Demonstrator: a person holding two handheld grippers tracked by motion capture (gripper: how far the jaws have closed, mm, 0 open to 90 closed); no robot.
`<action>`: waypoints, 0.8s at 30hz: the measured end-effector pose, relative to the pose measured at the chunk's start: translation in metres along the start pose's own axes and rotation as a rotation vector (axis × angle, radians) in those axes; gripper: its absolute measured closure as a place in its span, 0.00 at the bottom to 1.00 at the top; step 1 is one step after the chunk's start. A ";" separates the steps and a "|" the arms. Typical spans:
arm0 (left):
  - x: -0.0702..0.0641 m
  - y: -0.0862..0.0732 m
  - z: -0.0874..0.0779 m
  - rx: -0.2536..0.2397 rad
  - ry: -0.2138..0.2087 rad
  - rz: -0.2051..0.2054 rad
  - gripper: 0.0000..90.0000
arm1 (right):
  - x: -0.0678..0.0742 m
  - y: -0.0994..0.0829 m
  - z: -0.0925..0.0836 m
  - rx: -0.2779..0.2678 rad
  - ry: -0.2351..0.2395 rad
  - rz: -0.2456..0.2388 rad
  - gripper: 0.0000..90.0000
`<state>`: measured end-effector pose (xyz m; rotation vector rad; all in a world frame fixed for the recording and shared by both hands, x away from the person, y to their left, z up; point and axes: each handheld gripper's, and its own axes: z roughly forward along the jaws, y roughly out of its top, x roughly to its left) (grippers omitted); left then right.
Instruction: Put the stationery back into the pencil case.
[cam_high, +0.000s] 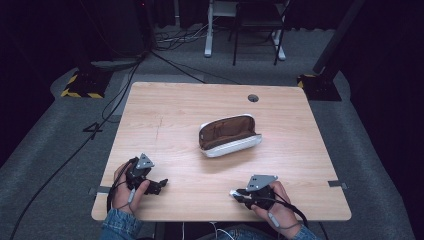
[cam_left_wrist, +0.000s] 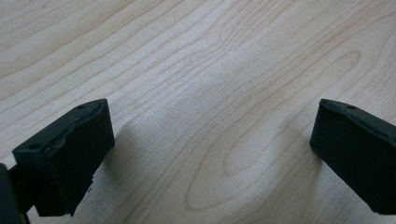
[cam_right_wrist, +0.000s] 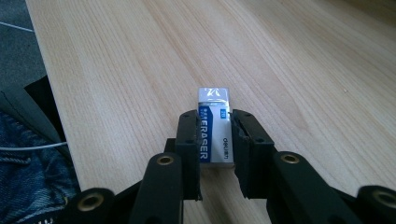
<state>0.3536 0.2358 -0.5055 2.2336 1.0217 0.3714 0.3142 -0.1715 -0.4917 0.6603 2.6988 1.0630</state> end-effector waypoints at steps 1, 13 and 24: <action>0.000 0.000 0.000 0.000 0.001 0.000 0.00 | 0.000 0.000 0.000 0.001 0.000 0.000 0.82; 0.000 0.000 0.000 0.000 -0.001 -0.002 0.00 | -0.002 0.007 -0.010 -0.038 0.020 0.005 0.82; 0.000 0.000 0.000 0.002 -0.003 -0.003 0.00 | -0.011 0.024 -0.026 -0.093 0.018 0.001 0.82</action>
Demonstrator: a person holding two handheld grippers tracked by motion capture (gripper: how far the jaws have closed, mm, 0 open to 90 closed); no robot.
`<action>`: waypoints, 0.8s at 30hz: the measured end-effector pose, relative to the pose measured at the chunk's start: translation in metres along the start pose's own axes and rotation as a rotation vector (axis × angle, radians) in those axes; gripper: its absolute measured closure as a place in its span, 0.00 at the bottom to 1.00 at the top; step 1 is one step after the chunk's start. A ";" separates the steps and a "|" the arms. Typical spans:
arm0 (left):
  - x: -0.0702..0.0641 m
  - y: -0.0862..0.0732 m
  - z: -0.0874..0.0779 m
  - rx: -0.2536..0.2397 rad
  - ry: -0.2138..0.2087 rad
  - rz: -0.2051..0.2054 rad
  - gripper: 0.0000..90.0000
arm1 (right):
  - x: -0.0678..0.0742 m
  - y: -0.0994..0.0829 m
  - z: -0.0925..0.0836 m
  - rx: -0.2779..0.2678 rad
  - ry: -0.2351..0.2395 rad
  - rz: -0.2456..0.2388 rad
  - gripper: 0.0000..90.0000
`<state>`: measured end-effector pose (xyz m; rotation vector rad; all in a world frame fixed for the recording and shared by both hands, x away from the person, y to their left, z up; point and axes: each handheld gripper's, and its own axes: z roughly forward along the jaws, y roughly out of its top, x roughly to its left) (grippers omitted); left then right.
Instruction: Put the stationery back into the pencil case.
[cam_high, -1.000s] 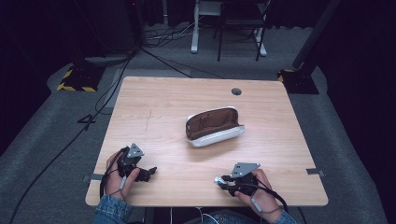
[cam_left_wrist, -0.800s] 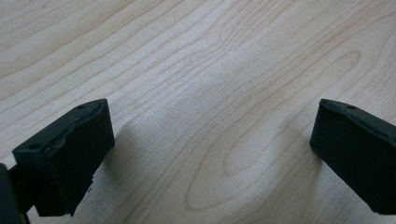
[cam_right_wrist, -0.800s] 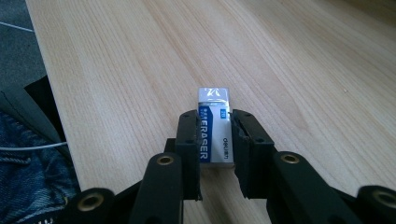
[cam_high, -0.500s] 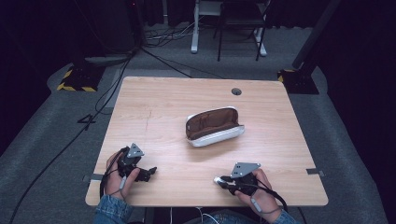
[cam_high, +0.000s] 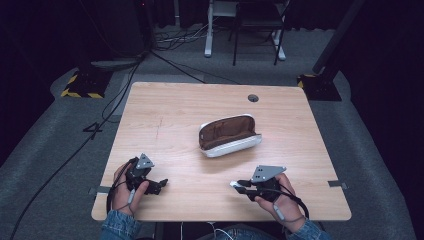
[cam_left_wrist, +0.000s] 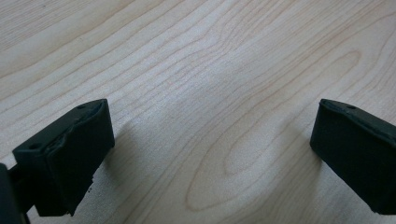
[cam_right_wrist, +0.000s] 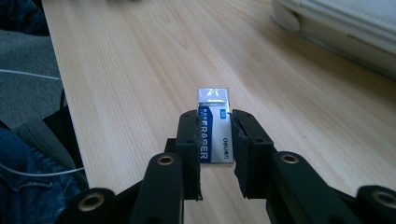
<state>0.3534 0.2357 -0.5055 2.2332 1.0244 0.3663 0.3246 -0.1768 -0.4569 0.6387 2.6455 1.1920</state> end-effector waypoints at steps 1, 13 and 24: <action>0.000 0.000 0.000 0.000 -0.001 0.000 0.00 | -0.001 0.002 -0.001 -0.007 -0.002 0.000 0.82; 0.000 0.000 0.000 -0.003 0.000 -0.001 0.00 | -0.021 0.028 -0.015 -0.070 -0.032 0.026 0.82; 0.000 0.000 0.001 -0.006 -0.005 -0.006 0.00 | -0.047 0.056 -0.021 -0.106 -0.056 0.052 0.82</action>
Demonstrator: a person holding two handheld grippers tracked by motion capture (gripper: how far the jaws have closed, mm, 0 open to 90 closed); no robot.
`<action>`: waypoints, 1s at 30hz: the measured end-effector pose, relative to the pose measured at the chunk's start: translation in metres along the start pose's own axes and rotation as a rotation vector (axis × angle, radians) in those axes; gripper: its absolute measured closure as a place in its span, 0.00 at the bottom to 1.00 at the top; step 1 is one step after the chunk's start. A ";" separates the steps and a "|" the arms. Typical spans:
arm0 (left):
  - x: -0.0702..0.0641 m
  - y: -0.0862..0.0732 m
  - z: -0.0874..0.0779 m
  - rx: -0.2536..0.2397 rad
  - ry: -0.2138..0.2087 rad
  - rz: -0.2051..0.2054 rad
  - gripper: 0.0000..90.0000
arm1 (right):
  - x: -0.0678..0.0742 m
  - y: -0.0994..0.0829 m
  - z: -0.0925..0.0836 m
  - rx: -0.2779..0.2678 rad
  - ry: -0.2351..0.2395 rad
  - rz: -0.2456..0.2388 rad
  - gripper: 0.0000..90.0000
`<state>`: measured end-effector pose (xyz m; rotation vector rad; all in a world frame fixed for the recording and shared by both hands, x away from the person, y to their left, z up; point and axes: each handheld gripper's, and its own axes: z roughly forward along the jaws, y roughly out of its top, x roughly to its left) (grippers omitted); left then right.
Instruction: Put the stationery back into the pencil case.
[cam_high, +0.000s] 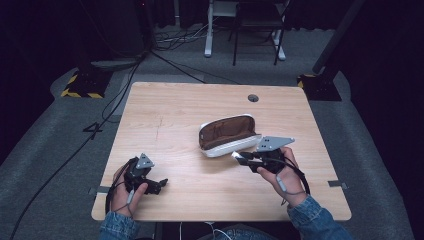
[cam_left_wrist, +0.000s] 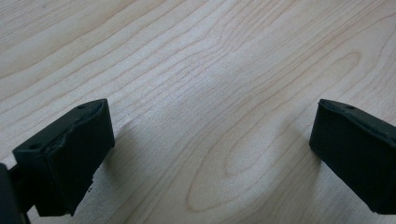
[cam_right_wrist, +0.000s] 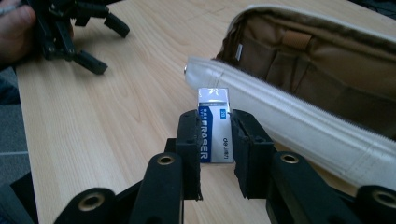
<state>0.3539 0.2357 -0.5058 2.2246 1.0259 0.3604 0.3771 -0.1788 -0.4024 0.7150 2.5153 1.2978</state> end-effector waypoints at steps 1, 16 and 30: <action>0.000 0.000 0.000 0.001 0.001 0.004 0.00 | -0.002 0.003 0.000 -0.004 -0.003 0.001 0.82; 0.000 0.000 0.000 0.001 0.000 0.003 0.00 | -0.027 0.036 0.018 0.017 -0.053 -0.011 0.82; 0.000 0.000 0.000 0.001 0.001 0.003 0.00 | -0.060 0.049 0.046 0.083 -0.092 0.008 0.82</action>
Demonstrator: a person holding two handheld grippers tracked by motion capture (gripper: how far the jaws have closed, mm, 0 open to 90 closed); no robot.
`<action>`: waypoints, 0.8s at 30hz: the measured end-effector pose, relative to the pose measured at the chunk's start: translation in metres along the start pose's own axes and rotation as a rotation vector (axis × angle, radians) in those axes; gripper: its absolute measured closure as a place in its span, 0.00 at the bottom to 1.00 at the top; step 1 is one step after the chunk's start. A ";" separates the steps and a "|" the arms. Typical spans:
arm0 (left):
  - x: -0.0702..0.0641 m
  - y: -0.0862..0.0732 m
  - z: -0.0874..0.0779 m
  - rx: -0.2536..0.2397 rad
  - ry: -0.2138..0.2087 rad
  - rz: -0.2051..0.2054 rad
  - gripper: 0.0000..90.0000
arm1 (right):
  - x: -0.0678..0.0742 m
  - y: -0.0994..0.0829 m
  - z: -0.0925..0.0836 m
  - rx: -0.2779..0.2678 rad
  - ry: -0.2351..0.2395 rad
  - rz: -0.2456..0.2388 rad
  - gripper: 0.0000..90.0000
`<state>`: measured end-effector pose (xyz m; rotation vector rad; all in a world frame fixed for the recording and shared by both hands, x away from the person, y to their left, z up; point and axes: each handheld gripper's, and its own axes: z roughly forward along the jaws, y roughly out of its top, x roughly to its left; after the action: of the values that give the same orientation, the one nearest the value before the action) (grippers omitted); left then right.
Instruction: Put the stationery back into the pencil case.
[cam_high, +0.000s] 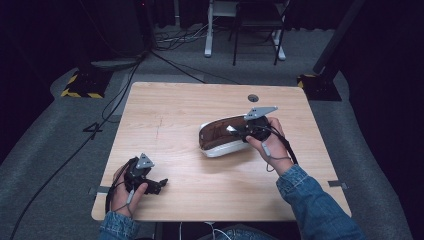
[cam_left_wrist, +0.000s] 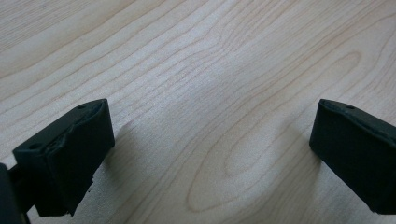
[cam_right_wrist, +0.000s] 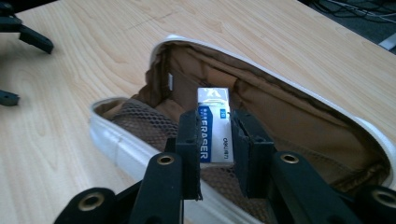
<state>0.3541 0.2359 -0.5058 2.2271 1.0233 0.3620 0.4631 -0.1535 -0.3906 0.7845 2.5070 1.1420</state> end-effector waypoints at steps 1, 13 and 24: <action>0.000 0.000 0.000 0.001 -0.001 0.000 0.00 | -0.002 0.001 0.002 0.003 -0.001 0.005 0.82; 0.000 0.000 0.000 0.001 -0.001 0.000 0.00 | -0.014 0.007 0.024 0.072 -0.014 0.008 0.82; 0.000 0.000 0.000 0.001 0.000 0.000 0.00 | -0.014 0.005 0.042 0.123 -0.025 -0.006 0.82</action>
<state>0.3541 0.2359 -0.5058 2.2274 1.0238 0.3610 0.4952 -0.1340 -0.4138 0.8160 2.5772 0.9777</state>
